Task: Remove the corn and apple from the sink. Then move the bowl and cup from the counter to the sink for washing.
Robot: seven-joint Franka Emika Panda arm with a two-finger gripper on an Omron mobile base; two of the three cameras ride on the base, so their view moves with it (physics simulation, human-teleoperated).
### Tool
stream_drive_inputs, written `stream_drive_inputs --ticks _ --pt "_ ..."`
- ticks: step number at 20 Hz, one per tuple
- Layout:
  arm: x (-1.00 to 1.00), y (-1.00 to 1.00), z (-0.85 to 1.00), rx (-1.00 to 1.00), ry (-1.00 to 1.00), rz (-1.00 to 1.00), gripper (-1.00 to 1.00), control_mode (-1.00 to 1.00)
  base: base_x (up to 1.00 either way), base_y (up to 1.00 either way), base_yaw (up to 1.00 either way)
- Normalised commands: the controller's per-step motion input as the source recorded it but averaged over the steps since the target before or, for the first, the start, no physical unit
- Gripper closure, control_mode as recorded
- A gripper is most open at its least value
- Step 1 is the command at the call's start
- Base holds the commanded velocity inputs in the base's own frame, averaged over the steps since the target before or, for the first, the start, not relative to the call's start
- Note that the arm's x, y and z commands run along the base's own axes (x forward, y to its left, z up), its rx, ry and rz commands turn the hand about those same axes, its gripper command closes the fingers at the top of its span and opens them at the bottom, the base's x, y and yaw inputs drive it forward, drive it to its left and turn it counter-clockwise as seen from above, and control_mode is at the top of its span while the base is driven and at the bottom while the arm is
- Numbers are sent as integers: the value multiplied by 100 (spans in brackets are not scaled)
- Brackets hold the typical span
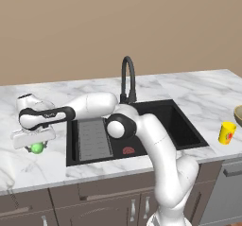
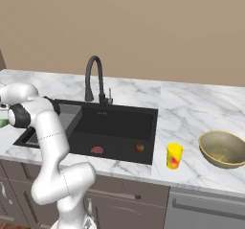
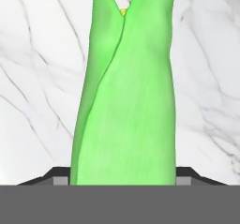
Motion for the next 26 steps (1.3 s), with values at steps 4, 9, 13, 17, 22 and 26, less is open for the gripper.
stream_drive_inputs --ticks 4,9,13,17,22,26 --pt "-5 -2 -32 0 1 0 100 -100 0 0 0" --pt "-5 -3 -32 0 3 0 100 -100 0 0 0" --pt "-3 0 -34 0 4 0 100 -100 0 0 0" --pt "-1 0 -34 0 4 0 100 -100 0 0 0" --pt "-1 0 -31 0 1 0 100 -100 0 0 0" --pt "-6 0 -26 0 0 0 -100 -100 0 0 0"
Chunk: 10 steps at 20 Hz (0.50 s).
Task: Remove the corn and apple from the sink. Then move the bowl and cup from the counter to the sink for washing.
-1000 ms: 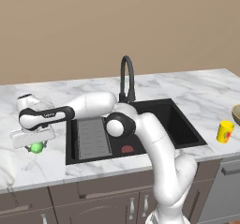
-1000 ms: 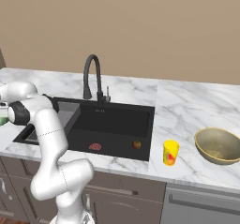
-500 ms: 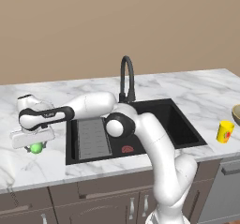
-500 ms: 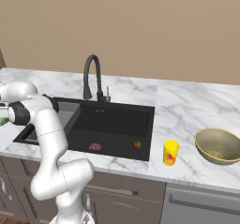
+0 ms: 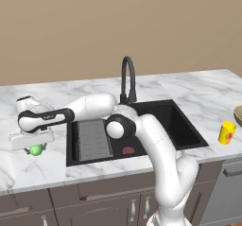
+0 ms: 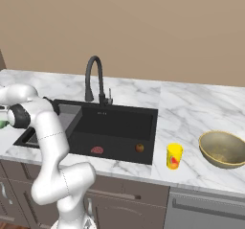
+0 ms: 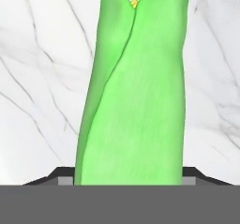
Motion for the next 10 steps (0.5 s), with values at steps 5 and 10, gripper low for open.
stream_drive_inputs --ticks 5,10 --pt "-4 -2 -19 0 0 -2 -100 -100 0 0 0" --pt "-2 -11 -1 0 0 -4 -100 -100 0 0 0"
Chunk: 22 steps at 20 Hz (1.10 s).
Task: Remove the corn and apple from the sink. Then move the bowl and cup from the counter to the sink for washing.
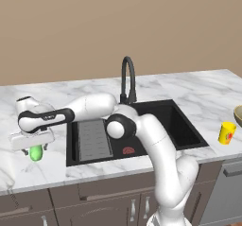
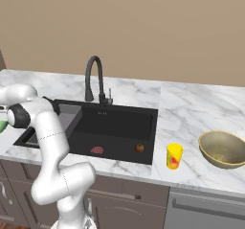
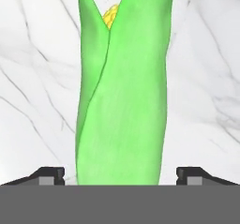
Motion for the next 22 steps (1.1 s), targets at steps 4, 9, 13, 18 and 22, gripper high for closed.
stream_drive_inputs --ticks 4,9,13,18,22 --pt "-8 -17 2 0 0 -4 -100 -100 0 0 0" --pt "-9 -16 16 0 0 -3 -100 -100 0 0 0" --pt "-19 -21 19 0 -1 -3 -100 -100 0 0 0" --pt "-27 -27 17 0 -4 -2 -100 -100 0 0 0" --pt "-27 -29 10 3 -6 -1 -100 -100 0 0 0"
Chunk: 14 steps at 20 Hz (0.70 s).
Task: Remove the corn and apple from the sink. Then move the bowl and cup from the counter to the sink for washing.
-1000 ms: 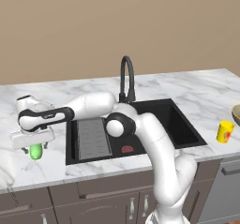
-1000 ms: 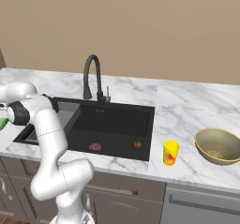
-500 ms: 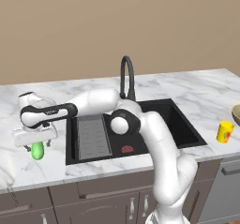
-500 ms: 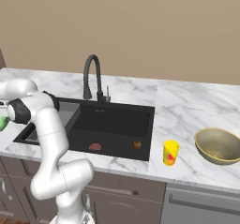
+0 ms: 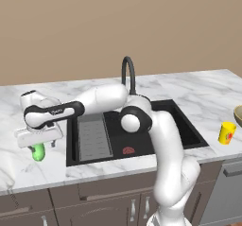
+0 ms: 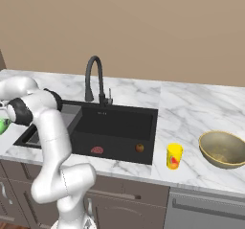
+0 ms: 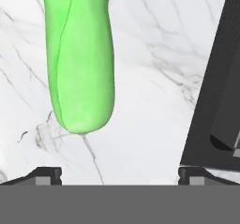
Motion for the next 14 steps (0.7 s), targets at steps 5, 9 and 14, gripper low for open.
stream_drive_inputs --ticks 5,9,14 --pt "-29 -36 8 6 -12 0 -100 -100 0 0 0" --pt "-30 -39 10 19 -9 -1 -100 -100 0 0 0" --pt "-25 -38 16 24 -1 0 -100 -100 0 0 0"
